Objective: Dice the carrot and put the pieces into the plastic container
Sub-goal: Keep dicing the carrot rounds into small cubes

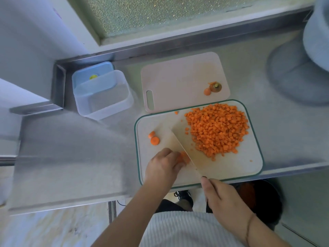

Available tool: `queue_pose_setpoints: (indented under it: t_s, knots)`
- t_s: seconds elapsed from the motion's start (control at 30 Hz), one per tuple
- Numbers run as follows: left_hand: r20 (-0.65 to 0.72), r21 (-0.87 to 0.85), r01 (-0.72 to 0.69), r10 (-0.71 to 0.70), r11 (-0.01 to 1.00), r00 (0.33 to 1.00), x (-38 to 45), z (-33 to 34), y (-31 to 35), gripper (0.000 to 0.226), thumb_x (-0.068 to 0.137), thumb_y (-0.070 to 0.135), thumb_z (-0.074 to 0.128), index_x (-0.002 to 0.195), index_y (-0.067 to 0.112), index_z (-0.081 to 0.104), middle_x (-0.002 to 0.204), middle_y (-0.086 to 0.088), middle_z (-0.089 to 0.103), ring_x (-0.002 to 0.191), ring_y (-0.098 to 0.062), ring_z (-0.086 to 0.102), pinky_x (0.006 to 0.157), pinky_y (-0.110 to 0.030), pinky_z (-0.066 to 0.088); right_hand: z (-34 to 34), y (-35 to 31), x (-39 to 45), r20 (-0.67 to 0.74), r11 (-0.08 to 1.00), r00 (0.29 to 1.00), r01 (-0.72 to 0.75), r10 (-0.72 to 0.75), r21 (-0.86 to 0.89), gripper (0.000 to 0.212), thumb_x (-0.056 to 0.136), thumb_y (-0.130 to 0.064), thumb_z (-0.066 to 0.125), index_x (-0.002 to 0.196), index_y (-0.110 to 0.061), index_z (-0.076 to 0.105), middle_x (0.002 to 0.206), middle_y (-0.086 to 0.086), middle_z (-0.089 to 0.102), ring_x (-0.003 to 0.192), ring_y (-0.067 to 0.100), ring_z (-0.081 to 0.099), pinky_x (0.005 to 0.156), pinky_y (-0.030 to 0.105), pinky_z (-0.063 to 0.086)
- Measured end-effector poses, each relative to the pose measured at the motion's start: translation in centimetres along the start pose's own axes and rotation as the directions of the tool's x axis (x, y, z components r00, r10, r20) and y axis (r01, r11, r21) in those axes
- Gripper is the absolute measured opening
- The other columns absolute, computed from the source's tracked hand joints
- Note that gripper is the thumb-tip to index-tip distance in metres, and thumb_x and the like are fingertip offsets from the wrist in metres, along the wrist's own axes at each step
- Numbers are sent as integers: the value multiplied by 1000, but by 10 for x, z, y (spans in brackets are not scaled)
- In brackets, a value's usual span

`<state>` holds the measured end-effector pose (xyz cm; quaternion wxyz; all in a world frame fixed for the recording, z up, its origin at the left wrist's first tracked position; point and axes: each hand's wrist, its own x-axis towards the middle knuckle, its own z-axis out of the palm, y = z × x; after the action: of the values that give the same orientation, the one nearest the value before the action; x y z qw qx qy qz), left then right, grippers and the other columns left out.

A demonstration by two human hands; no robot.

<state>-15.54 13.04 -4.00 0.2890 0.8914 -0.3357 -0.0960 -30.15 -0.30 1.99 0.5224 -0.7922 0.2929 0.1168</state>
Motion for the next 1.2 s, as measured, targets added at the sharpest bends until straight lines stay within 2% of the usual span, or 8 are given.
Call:
queue_pose_setpoints:
  t_s: [0.1,0.27,0.47,0.73,0.87,1.0,1.17,1.2]
  knots:
    - [-50,24,-65,66,998,997,0,1,-6,37,81,46,60,85,13,76,74,0,63,59,-21,63,48,-33,56,-9,-3,1,11,999,999,-37,36,29,56,85,-64,27,64,-15,45,48,-9,44,47,8,39,53,29,34]
    - [-61,52,-84,88,995,994,1,2,2,45,80,56,60,94,15,72,87,2,62,60,-17,60,47,-28,52,-13,2,-4,20,1000,1000,-24,24,10,50,86,-60,30,63,-18,45,51,-10,47,49,7,40,56,25,34]
    - [-91,116,-73,84,991,992,4,11,13,30,83,42,60,88,15,71,89,1,62,64,-18,61,45,-31,52,-15,3,-10,31,999,999,-38,37,39,49,87,-57,33,65,-16,46,51,-8,47,50,6,41,58,24,35]
    - [-81,-8,-219,217,976,973,-8,11,-5,14,90,19,70,102,13,74,104,-1,67,84,-20,65,64,-35,57,-20,2,-12,54,999,998,-22,24,-26,43,87,-54,32,66,-22,51,59,-13,57,57,7,52,58,20,39]
    - [-92,-19,-306,303,952,948,-9,12,-12,12,90,12,72,101,8,76,109,-5,70,89,-24,65,75,-34,56,-20,11,-18,48,995,998,39,-34,-96,49,87,-59,31,72,-20,57,68,1,62,60,10,56,59,23,41]
    - [-127,-19,-385,380,923,916,-9,13,-17,9,94,11,70,98,7,77,104,-6,70,88,-27,64,81,-35,54,-25,14,-24,57,989,998,34,-27,-142,39,95,-49,41,63,-27,47,58,-8,55,61,4,52,57,19,34]
    - [-189,-43,-413,398,910,898,-5,16,-19,14,97,13,67,97,5,78,102,-6,73,95,-28,66,88,-35,54,-23,20,-27,68,976,997,35,-21,-214,58,77,-79,11,68,-32,44,71,-25,59,68,2,55,61,21,35]
    - [-190,-48,-415,399,909,897,-5,17,-20,13,96,12,67,97,5,78,101,-6,73,95,-28,66,87,-36,55,-21,20,-23,93,972,996,24,-2,-233,66,75,-82,5,74,-31,48,68,-19,61,67,5,57,62,23,39]
